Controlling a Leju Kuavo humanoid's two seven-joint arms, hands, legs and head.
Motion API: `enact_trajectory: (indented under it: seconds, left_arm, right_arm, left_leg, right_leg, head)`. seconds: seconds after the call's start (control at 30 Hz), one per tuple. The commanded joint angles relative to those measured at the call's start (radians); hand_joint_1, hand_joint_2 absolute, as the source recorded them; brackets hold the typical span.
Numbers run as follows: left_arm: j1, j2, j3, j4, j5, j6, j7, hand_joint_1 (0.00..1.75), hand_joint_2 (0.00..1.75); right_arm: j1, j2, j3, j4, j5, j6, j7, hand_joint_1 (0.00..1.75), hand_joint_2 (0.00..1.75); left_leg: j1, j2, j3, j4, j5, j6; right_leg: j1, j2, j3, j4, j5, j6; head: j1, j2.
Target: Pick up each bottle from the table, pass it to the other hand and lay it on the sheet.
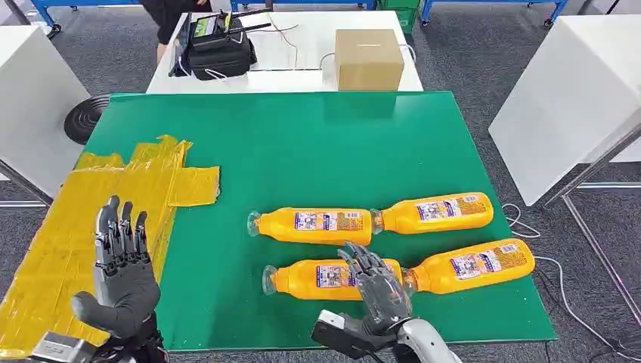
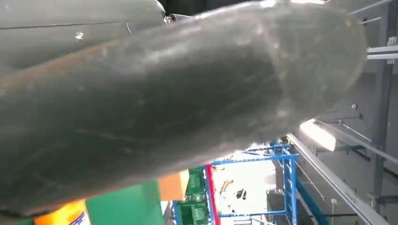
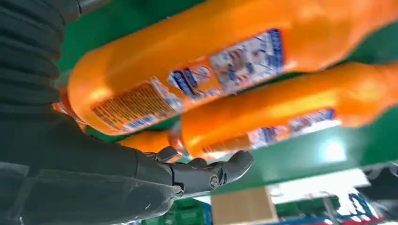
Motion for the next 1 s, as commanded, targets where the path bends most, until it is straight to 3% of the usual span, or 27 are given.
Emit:
enact_trajectory:
  seconds: [0.03, 0.27, 0.4, 1.0]
  left_arm:
    - [-0.013, -0.036, 0.069, 0.07, 0.018, -0.025, -0.001, 0.0, 0.0]
    - [-0.035, -0.045, 0.072, 0.085, 0.038, -0.047, -0.001, 0.0, 0.0]
    - [-0.032, -0.047, 0.075, 0.1, 0.045, -0.051, -0.001, 0.0, 0.0]
    - [-0.044, -0.048, 0.084, 0.097, 0.057, -0.06, -0.001, 0.0, 0.0]
  right_arm:
    - [-0.032, -0.021, 0.004, 0.07, 0.018, 0.033, 0.039, 0.0, 1.75]
    - [-0.056, 0.038, -0.002, 0.119, 0.032, 0.068, 0.086, 0.0, 1.75]
    - [-0.064, 0.034, -0.008, 0.156, 0.029, 0.081, 0.09, 0.0, 1.75]
    - [-0.102, 0.032, 0.018, 0.207, 0.094, 0.176, 0.135, 0.0, 1.75]
  left_leg:
    - [0.0, 0.001, 0.003, -0.002, 0.0, 0.0]
    - [0.0, 0.002, 0.004, -0.002, -0.001, 0.0]
    - [0.001, 0.003, 0.009, -0.004, -0.001, -0.001]
    - [0.0, 0.001, 0.004, -0.002, 0.0, 0.0]
  right_leg:
    - [0.0, 0.0, 0.003, -0.002, 0.0, 0.0]
    - [0.0, 0.001, 0.004, -0.002, 0.0, -0.001]
    - [0.001, 0.001, 0.008, -0.004, 0.0, -0.001]
    - [0.0, 0.0, 0.004, -0.002, 0.0, 0.0]
  head:
    - [0.0, 0.0]
    - [0.0, 0.0]
    - [0.0, 0.0]
    - [0.0, 0.0]
